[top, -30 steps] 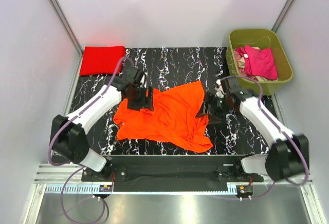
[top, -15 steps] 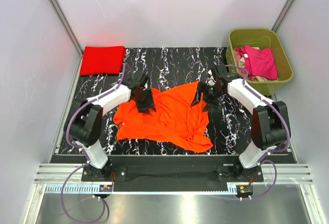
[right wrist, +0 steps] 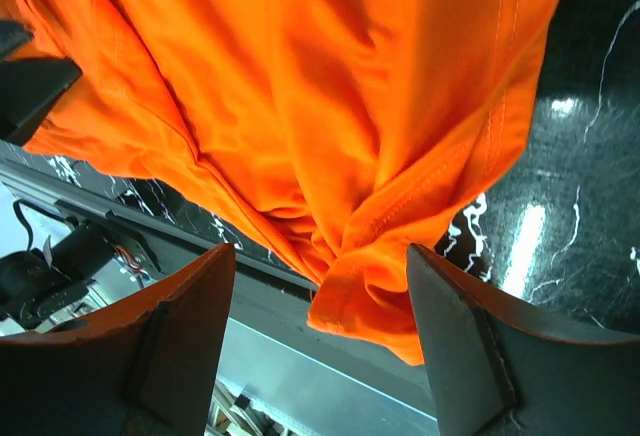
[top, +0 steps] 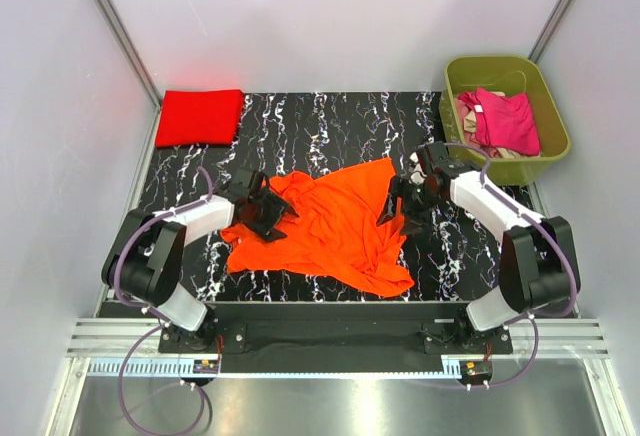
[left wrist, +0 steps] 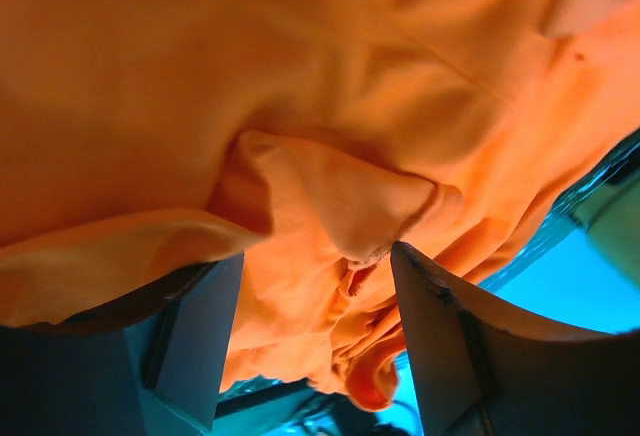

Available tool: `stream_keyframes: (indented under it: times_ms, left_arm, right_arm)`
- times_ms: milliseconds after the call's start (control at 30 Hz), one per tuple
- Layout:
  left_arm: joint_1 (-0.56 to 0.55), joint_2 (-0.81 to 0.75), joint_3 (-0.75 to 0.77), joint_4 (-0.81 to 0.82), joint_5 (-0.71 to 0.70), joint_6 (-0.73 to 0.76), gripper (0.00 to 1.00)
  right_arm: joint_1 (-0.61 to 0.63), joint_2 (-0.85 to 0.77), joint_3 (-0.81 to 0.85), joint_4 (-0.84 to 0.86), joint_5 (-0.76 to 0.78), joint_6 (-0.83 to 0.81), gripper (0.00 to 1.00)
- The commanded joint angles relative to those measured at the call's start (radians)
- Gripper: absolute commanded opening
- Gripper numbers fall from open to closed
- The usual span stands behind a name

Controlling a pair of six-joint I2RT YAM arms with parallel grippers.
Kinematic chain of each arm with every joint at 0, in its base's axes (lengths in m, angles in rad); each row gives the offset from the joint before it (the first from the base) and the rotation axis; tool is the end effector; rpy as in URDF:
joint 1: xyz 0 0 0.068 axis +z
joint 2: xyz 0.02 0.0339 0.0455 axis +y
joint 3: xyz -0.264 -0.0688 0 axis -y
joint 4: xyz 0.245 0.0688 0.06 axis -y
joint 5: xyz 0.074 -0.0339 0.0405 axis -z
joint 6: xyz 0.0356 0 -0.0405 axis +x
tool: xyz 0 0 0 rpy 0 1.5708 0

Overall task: Fold and stack the t-shirts
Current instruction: Flatten the tshirt out

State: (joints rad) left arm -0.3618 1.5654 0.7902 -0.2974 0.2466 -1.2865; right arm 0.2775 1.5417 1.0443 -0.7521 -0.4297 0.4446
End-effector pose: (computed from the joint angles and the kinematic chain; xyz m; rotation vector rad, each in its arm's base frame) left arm 0.2657 -0.1099 0.1536 -1.2029 2.6171 -0.7798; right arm 0.2747 0.0937 0.2123 0.1398 2.8971 0.7577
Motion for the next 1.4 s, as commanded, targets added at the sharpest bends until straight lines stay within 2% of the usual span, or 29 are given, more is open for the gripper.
stream_keyframes:
  times_ms: [0, 233, 567, 633, 667, 767, 800, 867, 900, 967, 1133, 1200, 1367]
  left_arm:
    - [0.004, -0.025, 0.0, 0.115, 0.013, -0.154, 0.64]
    - [0.003, 0.002, -0.005, 0.138, -0.015, -0.246, 0.56]
    - [-0.039, 0.053, 0.0, 0.135, 0.004, -0.321, 0.54]
    - [-0.042, 0.05, -0.005, 0.138, -0.009, -0.329, 0.51]
    - [-0.042, 0.047, -0.005, 0.145, -0.018, -0.327, 0.4]
    - [-0.037, 0.032, 0.026, 0.156, -0.049, -0.277, 0.25]
    - [-0.034, 0.024, 0.046, 0.132, -0.056, -0.21, 0.13]
    - [-0.034, 0.005, 0.138, 0.058, -0.096, -0.121, 0.0]
    - [-0.034, 0.002, 0.162, -0.01, -0.102, -0.049, 0.0]
    - [-0.034, -0.025, 0.176, -0.04, -0.09, 0.008, 0.0]
    - [-0.028, -0.106, 0.072, -0.071, -0.04, 0.023, 0.0]
    - [-0.02, -0.123, 0.049, -0.072, -0.029, 0.023, 0.0]
    - [-0.008, -0.169, 0.03, -0.071, -0.001, 0.061, 0.0]
  right_arm:
    - [-0.003, -0.061, -0.035, 0.005, -0.015, -0.02, 0.76]
    - [-0.001, -0.11, -0.063, -0.015, -0.021, -0.056, 0.76]
    - [0.003, -0.16, -0.105, -0.035, -0.014, -0.066, 0.76]
    - [0.006, -0.166, -0.113, -0.046, -0.007, -0.063, 0.76]
    - [0.009, -0.169, -0.119, -0.052, -0.006, -0.06, 0.76]
    - [0.034, -0.175, -0.116, -0.102, 0.003, -0.061, 0.73]
    - [0.048, -0.183, -0.113, -0.13, 0.023, -0.064, 0.73]
    - [0.09, -0.209, -0.101, -0.15, 0.029, -0.073, 0.73]
    - [0.104, -0.213, -0.098, -0.162, 0.038, -0.081, 0.73]
    - [0.141, -0.212, -0.075, -0.177, 0.063, -0.093, 0.73]
    - [0.18, -0.173, -0.018, -0.188, 0.028, -0.196, 0.75]
    - [0.202, -0.158, -0.007, -0.144, -0.015, -0.213, 0.74]
    - [0.252, -0.059, 0.063, -0.139, 0.013, -0.231, 0.71]
